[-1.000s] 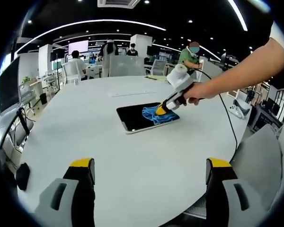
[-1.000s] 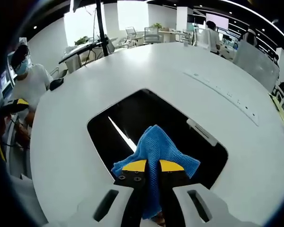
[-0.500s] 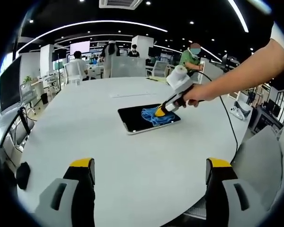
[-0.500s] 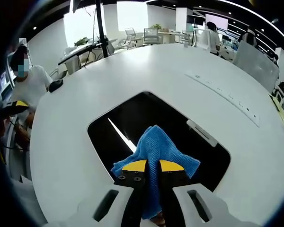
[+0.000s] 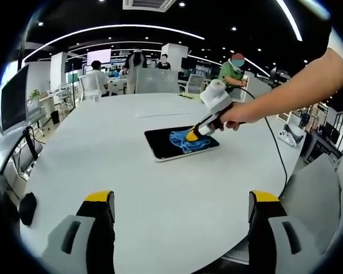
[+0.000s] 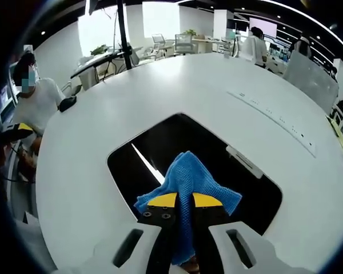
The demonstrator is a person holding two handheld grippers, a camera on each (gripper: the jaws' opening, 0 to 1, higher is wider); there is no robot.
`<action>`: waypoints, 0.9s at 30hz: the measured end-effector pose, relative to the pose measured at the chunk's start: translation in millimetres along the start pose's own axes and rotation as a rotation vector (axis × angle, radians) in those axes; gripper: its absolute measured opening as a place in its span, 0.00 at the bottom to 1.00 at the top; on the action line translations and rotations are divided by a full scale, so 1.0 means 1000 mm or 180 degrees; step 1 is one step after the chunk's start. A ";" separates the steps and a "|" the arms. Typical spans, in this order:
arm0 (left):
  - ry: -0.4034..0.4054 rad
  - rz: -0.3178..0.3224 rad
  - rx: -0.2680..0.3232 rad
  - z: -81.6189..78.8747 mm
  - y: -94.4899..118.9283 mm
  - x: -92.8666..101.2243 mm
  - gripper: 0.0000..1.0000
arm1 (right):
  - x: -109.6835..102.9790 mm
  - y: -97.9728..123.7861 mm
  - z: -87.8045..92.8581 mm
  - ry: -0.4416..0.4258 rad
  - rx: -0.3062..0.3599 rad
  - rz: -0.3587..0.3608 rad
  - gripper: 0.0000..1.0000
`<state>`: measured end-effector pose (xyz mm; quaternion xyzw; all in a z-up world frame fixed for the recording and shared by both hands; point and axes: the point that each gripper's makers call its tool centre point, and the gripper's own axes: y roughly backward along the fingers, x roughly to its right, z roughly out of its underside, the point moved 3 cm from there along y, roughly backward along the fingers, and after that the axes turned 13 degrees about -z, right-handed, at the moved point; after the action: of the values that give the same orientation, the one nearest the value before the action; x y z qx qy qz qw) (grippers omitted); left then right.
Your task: Wipe the mirror surface with the cleaning cloth until all visible marks leave the cleaned area.
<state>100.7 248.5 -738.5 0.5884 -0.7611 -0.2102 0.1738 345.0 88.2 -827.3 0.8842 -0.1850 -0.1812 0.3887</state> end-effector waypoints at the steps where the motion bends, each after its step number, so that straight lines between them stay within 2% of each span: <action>1: 0.0002 0.0000 -0.0003 0.000 0.000 0.000 0.99 | -0.001 0.001 0.000 0.0000 0.0000 0.0000 0.04; 20: 0.0006 -0.0002 -0.0010 0.001 0.000 -0.001 0.99 | -0.003 -0.007 -0.005 0.0009 -0.0004 -0.0006 0.04; 27: 0.0007 -0.0001 -0.0011 0.002 0.001 -0.002 0.99 | -0.010 -0.013 -0.010 0.0041 -0.0004 -0.0029 0.04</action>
<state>99.8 250.6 -739.4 0.5885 -0.7605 -0.2109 0.1757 343.1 107.0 -829.2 0.8860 -0.1783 -0.1774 0.3896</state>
